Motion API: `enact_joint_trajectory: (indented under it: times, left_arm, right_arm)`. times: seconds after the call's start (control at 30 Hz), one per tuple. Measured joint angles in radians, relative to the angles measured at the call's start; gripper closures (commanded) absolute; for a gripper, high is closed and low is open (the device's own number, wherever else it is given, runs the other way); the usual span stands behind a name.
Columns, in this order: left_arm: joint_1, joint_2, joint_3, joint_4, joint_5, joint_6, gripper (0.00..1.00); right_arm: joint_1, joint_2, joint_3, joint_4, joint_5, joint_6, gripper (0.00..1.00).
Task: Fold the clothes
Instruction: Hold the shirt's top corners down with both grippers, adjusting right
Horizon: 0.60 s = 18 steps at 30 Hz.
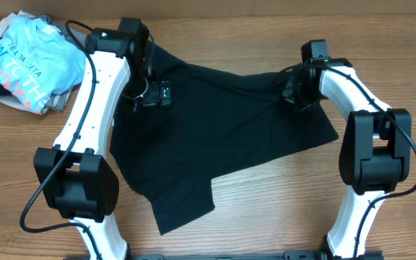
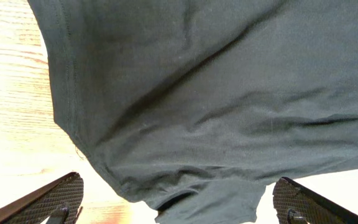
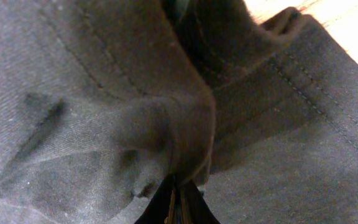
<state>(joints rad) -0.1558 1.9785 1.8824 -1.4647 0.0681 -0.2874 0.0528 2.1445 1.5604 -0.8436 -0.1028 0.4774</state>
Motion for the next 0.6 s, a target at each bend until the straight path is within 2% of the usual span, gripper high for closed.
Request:
enact_joint_trajectory:
  times: [0.3, 0.43, 0.6]
  left_arm:
    - [0.000, 0.000, 0.000, 0.016, 0.000, 0.000, 0.00]
    - [0.000, 0.000, 0.000, 0.026, 0.000, 0.000, 0.00]
    - [0.000, 0.000, 0.000, 0.027, 0.000, -0.005, 0.00]
  right_arm:
    - [0.000, 0.001, 0.140, -0.028, 0.003, 0.019, 0.96]
    - [0.000, 0.001, 0.246, 0.056, 0.019, 0.058, 0.96]
    - [0.000, 0.001, 0.270, 0.235, 0.085, 0.096, 0.96]
